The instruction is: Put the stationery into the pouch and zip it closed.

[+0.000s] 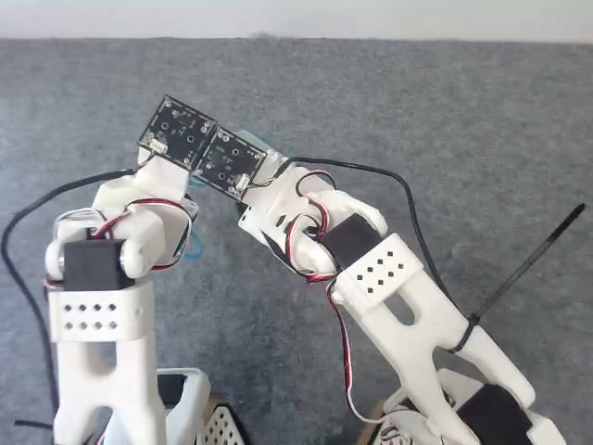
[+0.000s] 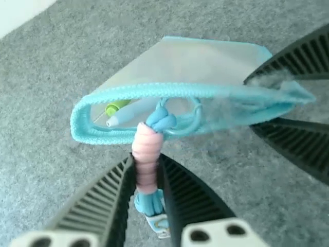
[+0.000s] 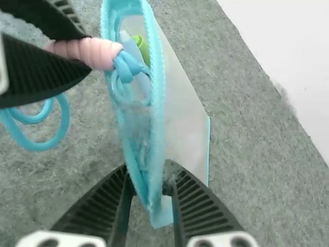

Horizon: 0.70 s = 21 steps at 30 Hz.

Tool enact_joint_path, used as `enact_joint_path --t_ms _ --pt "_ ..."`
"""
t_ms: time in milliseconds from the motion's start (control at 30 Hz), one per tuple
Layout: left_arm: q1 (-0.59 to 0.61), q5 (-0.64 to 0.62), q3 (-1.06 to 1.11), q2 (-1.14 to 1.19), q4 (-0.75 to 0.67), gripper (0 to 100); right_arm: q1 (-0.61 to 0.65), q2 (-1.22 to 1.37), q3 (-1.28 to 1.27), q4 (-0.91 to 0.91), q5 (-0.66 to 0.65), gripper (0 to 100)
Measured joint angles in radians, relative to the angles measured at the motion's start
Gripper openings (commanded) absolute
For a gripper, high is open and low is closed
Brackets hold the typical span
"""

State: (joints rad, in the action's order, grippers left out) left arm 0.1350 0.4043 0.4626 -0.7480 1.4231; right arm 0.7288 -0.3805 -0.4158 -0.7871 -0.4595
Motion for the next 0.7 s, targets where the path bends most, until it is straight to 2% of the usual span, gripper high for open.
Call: enact_joint_path --t_ms 133,333,500,700 --pt "0.012 0.005 0.002 0.002 0.0 1 -0.011 -0.075 -0.086 0.0 -0.009 0.6" --pt "0.144 0.008 0.003 0.003 -0.041 1 -0.06 -0.181 -0.189 0.0 -0.017 0.6" --pt "0.17 0.025 0.043 0.003 -0.043 1 -0.074 -0.21 -0.233 0.0 -0.04 0.6" --pt "0.25 0.028 0.13 0.002 -0.132 1 -0.178 -0.235 -0.311 0.002 -0.114 0.7"
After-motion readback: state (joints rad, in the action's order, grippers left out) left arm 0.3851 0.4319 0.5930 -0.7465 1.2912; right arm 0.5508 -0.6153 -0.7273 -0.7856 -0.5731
